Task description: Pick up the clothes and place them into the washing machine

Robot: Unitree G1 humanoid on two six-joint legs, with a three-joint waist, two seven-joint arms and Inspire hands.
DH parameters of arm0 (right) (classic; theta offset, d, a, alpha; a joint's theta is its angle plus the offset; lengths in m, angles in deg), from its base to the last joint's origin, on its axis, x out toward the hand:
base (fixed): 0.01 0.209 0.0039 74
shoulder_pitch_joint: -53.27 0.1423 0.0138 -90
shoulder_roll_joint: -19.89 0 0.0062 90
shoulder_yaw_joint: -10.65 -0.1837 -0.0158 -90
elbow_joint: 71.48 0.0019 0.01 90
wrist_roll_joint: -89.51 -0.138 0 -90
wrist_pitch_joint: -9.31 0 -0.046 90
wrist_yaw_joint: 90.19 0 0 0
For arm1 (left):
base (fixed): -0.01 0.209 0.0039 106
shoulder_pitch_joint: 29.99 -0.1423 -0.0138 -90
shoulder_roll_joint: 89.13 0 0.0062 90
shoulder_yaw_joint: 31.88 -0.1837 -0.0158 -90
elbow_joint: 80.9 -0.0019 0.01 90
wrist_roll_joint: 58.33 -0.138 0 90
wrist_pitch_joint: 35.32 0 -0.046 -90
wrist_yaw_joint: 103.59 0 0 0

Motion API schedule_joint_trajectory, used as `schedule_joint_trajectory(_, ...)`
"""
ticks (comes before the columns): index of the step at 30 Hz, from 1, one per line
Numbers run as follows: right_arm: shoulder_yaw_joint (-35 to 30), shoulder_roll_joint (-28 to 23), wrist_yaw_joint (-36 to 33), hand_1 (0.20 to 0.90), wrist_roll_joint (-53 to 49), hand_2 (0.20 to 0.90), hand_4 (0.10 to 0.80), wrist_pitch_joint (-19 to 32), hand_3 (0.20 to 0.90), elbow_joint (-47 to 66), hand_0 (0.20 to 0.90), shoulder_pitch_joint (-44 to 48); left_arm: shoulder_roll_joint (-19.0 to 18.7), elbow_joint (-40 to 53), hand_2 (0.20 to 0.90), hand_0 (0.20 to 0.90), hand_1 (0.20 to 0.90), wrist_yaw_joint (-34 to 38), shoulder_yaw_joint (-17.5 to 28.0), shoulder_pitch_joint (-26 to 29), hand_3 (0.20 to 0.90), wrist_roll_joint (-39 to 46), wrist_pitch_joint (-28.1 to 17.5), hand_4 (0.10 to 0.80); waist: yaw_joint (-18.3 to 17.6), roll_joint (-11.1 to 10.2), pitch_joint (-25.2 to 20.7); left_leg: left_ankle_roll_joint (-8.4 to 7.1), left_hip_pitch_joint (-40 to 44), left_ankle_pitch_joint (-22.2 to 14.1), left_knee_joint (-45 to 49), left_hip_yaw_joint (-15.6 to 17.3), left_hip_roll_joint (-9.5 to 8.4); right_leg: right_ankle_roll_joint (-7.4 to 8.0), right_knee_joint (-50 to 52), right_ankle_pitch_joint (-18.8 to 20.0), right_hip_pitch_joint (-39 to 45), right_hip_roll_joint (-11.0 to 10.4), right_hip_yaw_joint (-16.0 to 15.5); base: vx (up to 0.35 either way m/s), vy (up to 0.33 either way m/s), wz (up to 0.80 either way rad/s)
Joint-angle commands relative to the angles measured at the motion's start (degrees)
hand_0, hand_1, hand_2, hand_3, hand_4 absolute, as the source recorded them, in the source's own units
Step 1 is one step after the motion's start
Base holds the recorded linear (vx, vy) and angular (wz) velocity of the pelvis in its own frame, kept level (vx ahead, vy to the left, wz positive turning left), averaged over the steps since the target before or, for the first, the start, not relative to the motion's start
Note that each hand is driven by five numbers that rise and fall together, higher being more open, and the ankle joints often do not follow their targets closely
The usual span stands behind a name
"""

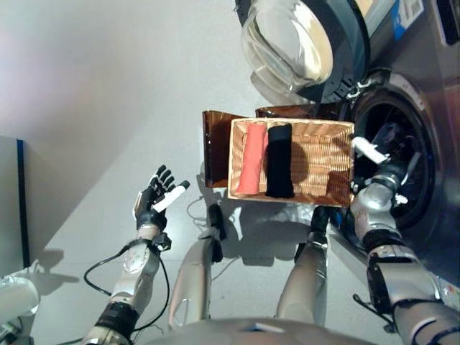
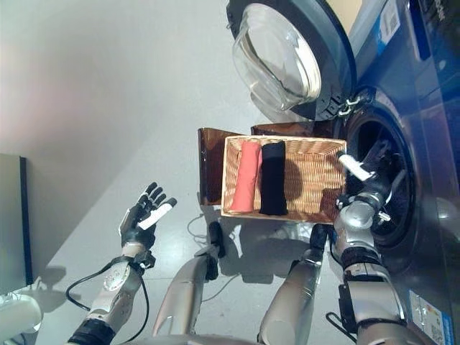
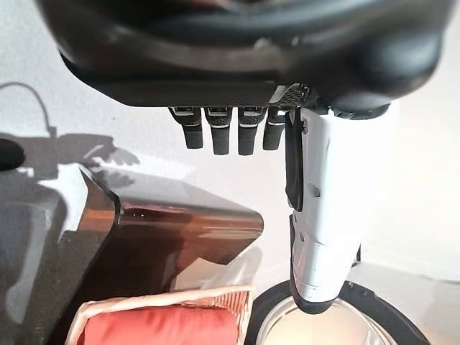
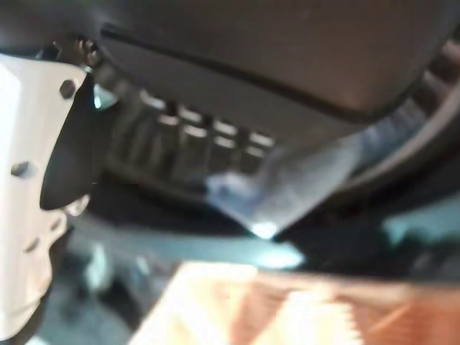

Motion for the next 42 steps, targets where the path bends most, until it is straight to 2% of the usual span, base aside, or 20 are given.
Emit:
schedule_joint_trajectory(1,3.15,-6.95,-8.2,0.9,15.2,0.9,0.8,-5.09,0.9,-2.06,0.9,1.43,-2.41,3.54,0.9,0.9,0.9,0.42,5.35,-0.35,0.9,-1.87,-5.87,0.8,0.64,-0.49,-1.48,-6.5,-0.57,2.2,-1.95,-3.07,2.64,-1.29,-1.77,4.52,1.23,-1.25,1.62,-0.016,-0.023,0.1)
schedule_joint_trajectory(4,5.41,-9.35,-13.59,0.9,23.79,0.9,0.8,-11.74,0.9,-9.34,0.9,4.97,-3.05,5.65,0.9,0.9,0.9,0.42,4.88,-0.87,0.9,-2.15,-5.83,0.8,1.35,0.53,-1.35,-6.4,-1.31,2.14,-1.39,-3.17,2.56,-1.35,-0.63,3.98,0.22,-1.29,2.07,-0.011,0.026,0.06)
schedule_joint_trajectory(7,6.77,-9.9,-15.28,0.9,25.96,0.9,0.8,-16.14,0.9,-16.39,0.9,8.89,-3.68,6.53,0.9,0.9,0.9,0.28,3.78,-0.96,0.9,-1.82,-5.45,0.8,2.16,1.49,-1.33,-6.28,-1.65,2.15,-1.34,-2.55,2.48,-1.3,-0.46,3.71,-0.41,-1.27,2.35,-0.004,0.032,0.0)
schedule_joint_trajectory(16,10.75,-13.27,-14.95,0.9,30.88,0.9,0.8,-21.36,0.9,-22.48,0.9,13.21,-4.07,7.33,0.9,0.9,0.9,-0.56,2.12,-0.68,0.9,-1.49,-5.1,0.8,2.84,3.41,-1.49,-5.67,-3.03,1.4,-0.16,-1.36,2.14,-1.14,0.57,3.82,-3.26,-1.83,3.66,-0.012,0.042,-0.01)
schedule_joint_trajectory(22,13.26,-16.06,-14.73,0.9,33.4,0.9,0.8,-23.15,0.9,-23.34,0.9,16.02,-4.7,8.46,0.9,0.9,0.9,-0.95,1.65,-0.82,0.9,-1.46,-5.09,0.8,3.05,3.74,-1.48,-5.32,-4.43,0.85,1.19,-1.06,2.06,-1.16,1.88,3.81,-5.19,-1.91,4.26,-0.007,0.014,-0.02)
schedule_joint_trajectory(29,14.4,-19.37,-14.92,0.9,32.92,0.9,0.8,-23.52,0.9,-23.63,0.9,17.88,-5.19,8.41,0.9,0.9,0.9,-0.99,1.35,-1.43,0.9,-1.57,-4.86,0.8,2.97,3.18,-1.34,-4.86,-6.09,-0.12,3.32,-1.06,2.39,-1.32,3.61,3.29,-6.68,-1.85,4.68,0.0,0.0,0.0)
schedule_joint_trajectory(42,16.3,-22.57,-11.69,0.9,34.96,0.9,0.8,-24.54,0.9,-26.8,0.9,18.09,-6.38,10.59,0.9,0.9,0.9,-1.7,2.59,-3.22,0.9,-1.19,-4.57,0.8,3.37,2.98,-1.15,-4.33,-10.38,-1.84,8.32,-0.75,2.88,-2.16,9.41,1.06,-12.12,-1.62,6.86,0.0,0.002,0.01)
